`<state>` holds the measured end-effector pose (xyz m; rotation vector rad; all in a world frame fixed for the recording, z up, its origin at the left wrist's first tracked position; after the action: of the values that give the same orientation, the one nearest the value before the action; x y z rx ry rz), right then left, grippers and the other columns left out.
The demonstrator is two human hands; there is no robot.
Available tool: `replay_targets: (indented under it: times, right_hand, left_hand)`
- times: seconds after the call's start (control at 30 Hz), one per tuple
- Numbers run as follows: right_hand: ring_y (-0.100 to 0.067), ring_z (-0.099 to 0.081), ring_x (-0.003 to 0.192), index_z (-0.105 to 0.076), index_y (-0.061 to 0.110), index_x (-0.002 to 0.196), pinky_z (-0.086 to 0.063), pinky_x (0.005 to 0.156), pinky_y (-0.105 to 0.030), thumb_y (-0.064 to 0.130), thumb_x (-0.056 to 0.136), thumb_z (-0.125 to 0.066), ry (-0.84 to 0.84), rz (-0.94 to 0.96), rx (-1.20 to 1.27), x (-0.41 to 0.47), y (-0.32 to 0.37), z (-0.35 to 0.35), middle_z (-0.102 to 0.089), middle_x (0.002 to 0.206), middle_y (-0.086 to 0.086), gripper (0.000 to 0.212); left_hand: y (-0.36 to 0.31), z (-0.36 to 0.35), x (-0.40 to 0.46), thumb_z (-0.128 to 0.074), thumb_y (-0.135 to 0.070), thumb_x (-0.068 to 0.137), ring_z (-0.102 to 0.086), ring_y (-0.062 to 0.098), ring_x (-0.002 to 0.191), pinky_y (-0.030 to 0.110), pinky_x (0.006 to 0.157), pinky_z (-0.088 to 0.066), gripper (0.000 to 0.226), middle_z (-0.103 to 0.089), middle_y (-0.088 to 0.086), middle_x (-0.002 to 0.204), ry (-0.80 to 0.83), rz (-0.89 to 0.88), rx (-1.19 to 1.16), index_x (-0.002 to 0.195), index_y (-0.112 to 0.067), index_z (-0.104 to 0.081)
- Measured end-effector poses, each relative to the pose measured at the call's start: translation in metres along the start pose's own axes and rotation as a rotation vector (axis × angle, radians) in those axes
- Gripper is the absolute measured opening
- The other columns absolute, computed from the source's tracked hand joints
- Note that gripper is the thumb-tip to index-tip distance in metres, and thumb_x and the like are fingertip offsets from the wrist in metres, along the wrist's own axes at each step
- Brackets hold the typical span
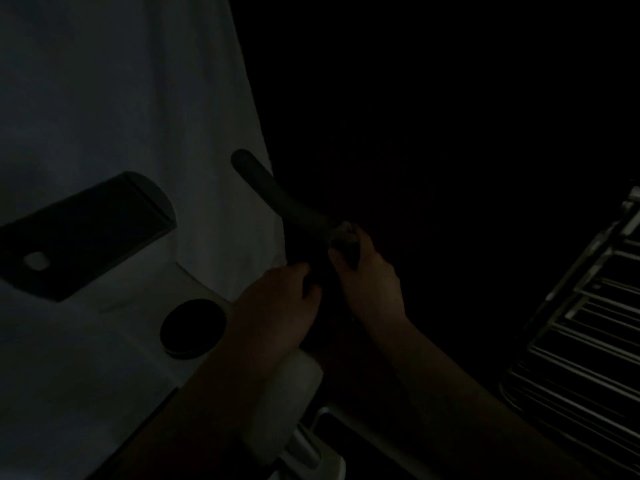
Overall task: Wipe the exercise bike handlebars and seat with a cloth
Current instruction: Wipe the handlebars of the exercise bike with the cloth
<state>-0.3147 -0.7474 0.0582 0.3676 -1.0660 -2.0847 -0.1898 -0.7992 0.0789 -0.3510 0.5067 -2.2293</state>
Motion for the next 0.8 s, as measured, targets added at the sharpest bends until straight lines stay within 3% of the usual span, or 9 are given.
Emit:
replay_targets:
  times: [0.13,0.23,0.37,0.47,0.6,0.67,0.8]
  right_hand:
    - [-0.025,-0.056,0.113,-0.046,0.020,0.137,-0.036,0.076,-0.021,0.033,0.093,-0.055,0.041,-0.085,0.045,0.039,0.002,-0.007,-0.059,0.127,-0.007,0.047]
    - [-0.023,-0.058,0.111,-0.053,0.019,0.133,-0.038,0.077,-0.020,0.028,0.091,-0.059,0.053,-0.147,0.274,0.049,0.000,-0.011,-0.060,0.125,-0.006,0.043]
    - [-0.020,-0.052,0.122,-0.039,0.026,0.143,-0.038,0.088,-0.021,0.026,0.094,-0.056,-0.147,-0.259,0.606,-0.016,-0.018,-0.015,-0.055,0.133,0.000,0.052]
    - [-0.020,-0.048,0.127,-0.020,0.027,0.150,-0.039,0.099,-0.027,0.023,0.095,-0.054,-0.175,-0.322,0.811,-0.057,-0.014,-0.034,-0.048,0.139,0.000,0.065]
    - [-0.027,-0.055,0.118,-0.039,0.012,0.141,-0.042,0.081,-0.023,0.024,0.094,-0.055,-0.142,-0.395,0.746,-0.002,-0.028,-0.026,-0.055,0.130,-0.008,0.050]
    - [-0.027,-0.055,0.118,-0.042,0.013,0.139,-0.042,0.082,-0.023,0.024,0.094,-0.056,-0.160,-0.380,0.721,0.007,-0.028,-0.021,-0.055,0.130,-0.008,0.049]
    - [-0.022,-0.045,0.129,-0.019,0.026,0.150,-0.037,0.095,-0.025,0.025,0.096,-0.053,-0.182,-0.227,0.709,-0.038,-0.010,-0.032,-0.041,0.144,-0.004,0.064]
  left_hand:
    - [0.001,0.001,0.002,-0.044,-0.030,0.092,-0.061,0.020,0.084,0.040,0.074,-0.049,0.022,-0.064,0.002,0.093,0.009,0.006,-0.035,0.098,-0.019,-0.062]
    - [0.004,-0.001,0.001,-0.044,-0.028,0.092,-0.061,0.022,0.084,0.042,0.075,-0.050,0.023,-0.065,0.004,0.093,0.018,0.005,-0.083,0.098,-0.018,-0.063]
    - [0.006,-0.002,0.001,-0.039,-0.032,0.090,-0.062,0.018,0.085,0.042,0.077,-0.050,0.027,-0.066,0.001,0.096,0.027,0.036,-0.108,0.097,-0.022,-0.063]
    - [0.007,-0.001,0.003,-0.043,-0.032,0.092,-0.061,0.017,0.089,0.040,0.079,-0.049,0.022,-0.066,-0.001,0.100,0.043,0.046,-0.121,0.099,-0.025,-0.064]
    - [0.010,0.000,0.002,-0.042,-0.026,0.092,-0.061,0.019,0.094,0.041,0.082,-0.049,0.026,-0.066,0.001,0.105,0.020,0.045,-0.121,0.102,-0.022,-0.065]
    - [0.010,-0.001,0.002,-0.043,-0.025,0.091,-0.060,0.019,0.091,0.041,0.081,-0.049,0.024,-0.066,0.002,0.103,0.020,0.041,-0.125,0.098,-0.020,-0.065]
    - [0.009,-0.001,0.001,-0.043,-0.033,0.093,-0.061,0.018,0.086,0.038,0.075,-0.049,0.023,-0.065,-0.002,0.094,0.040,0.053,-0.118,0.091,-0.025,-0.064]
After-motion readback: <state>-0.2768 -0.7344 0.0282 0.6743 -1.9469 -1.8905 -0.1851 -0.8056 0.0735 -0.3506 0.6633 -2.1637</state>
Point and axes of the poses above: each hand's wrist, its own x-axis towards the middle knuckle, its own z-axis out of the back of the hand, y = z × x, the point moved 10 cm from there along x, towards the middle knuckle
